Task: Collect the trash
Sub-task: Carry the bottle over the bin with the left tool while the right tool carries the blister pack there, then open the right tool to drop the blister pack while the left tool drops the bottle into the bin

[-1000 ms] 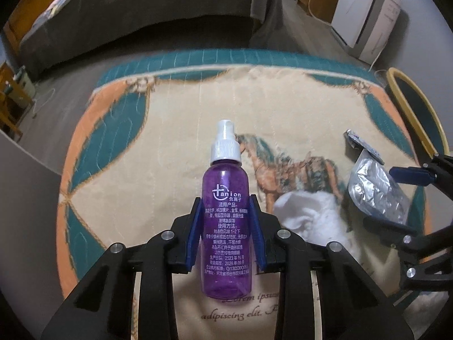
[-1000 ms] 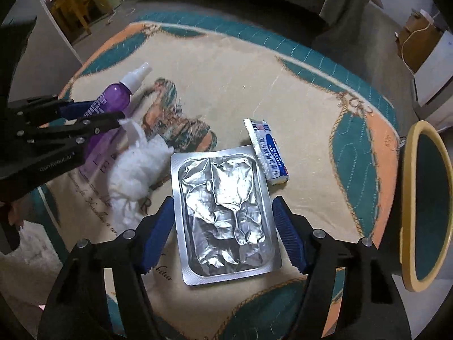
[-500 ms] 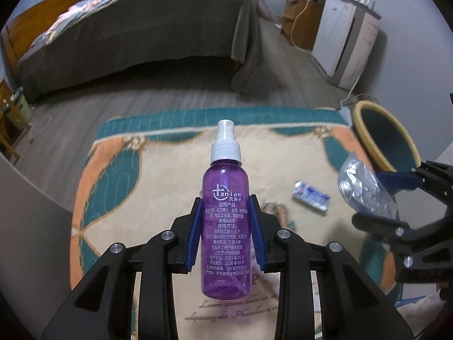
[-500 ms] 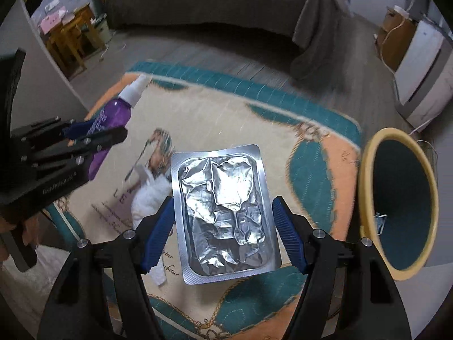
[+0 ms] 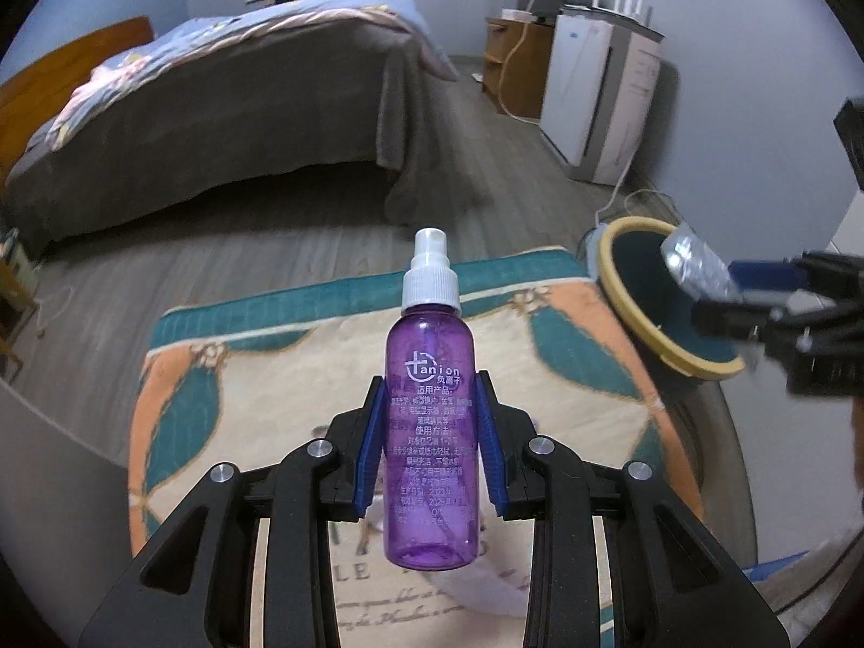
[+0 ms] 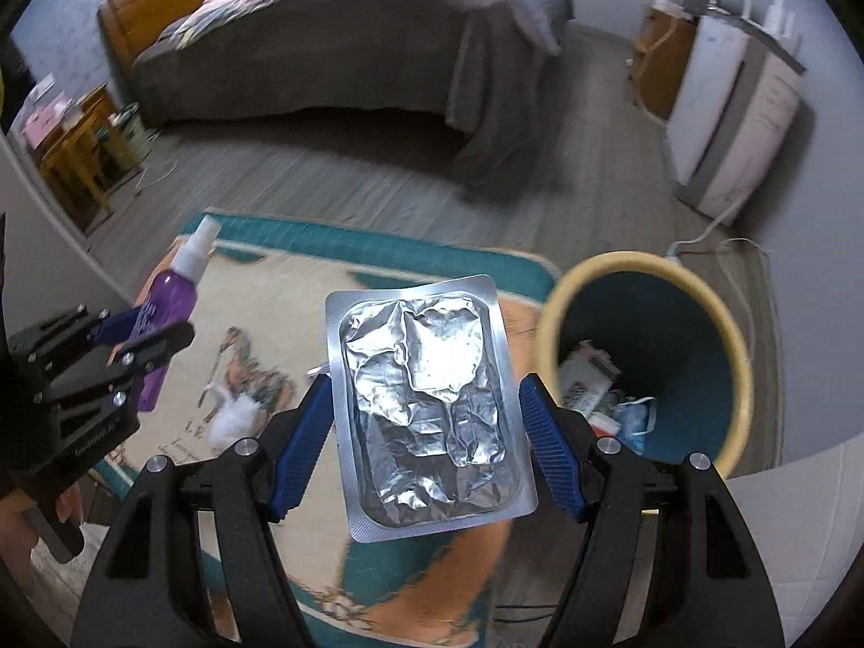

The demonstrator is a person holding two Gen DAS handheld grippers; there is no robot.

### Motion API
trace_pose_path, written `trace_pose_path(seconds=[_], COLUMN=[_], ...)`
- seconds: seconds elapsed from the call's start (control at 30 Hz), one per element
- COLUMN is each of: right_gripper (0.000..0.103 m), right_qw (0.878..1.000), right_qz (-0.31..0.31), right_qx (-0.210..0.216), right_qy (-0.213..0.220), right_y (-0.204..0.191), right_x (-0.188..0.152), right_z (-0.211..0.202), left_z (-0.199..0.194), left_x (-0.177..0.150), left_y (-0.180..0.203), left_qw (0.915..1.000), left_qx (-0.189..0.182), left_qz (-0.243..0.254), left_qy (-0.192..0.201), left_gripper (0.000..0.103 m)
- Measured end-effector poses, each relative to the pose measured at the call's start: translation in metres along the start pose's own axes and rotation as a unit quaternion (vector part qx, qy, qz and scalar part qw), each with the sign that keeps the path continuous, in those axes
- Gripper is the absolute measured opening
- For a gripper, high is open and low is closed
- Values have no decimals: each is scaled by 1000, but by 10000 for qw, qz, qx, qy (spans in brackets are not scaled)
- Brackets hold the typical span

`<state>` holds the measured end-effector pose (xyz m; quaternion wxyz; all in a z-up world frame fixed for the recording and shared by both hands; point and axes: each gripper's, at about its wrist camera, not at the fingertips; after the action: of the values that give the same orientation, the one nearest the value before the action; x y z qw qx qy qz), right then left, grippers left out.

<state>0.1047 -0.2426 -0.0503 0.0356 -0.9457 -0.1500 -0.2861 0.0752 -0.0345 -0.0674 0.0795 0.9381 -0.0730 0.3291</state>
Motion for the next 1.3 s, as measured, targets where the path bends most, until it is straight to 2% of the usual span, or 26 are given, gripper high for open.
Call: trace_pose_path(seconds=[0.23,0.5,0.77,1.07,1.2,1.3], right_gripper=[69,69,69,69,69,70], right_qw=[9992,9980,9931,9849,9832,9821], right_qz=[331,360,906,1569,1712,1820], right_qx=[-201,-525,-740,-674,-592,-464], right_qy=[-3,-4,-102,-293,-222,-115], right_y=[40,78,151,196,205,209], right_x=[-7,-11,-28,-53,-52,-51], right_z=[1,1,8,36,42,46], left_z=[9,28,37,75,100,115], left_x=[1,-7,2,28,39,47], left_y=[43,95,151,209,220,222], left_qw=[9993,9967,9914,9838,9837,9848], left_qx=[-222,-441,-733,-903,-761,-822], left_qz=[310,663,1056,1451,1506,1389], left_qy=[-46,-185,-254,-531,-625,-639], left_gripper=[33,33,33,33,33,33])
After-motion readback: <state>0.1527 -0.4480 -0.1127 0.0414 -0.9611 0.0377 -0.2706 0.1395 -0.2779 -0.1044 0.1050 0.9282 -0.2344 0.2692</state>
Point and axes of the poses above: each gripper's, at about its wrist camera, not at the fingertips, and z roughly the way its jaws point, y to its right, x to its top, and after that the axes turned 7 degrees about -z, right-handed
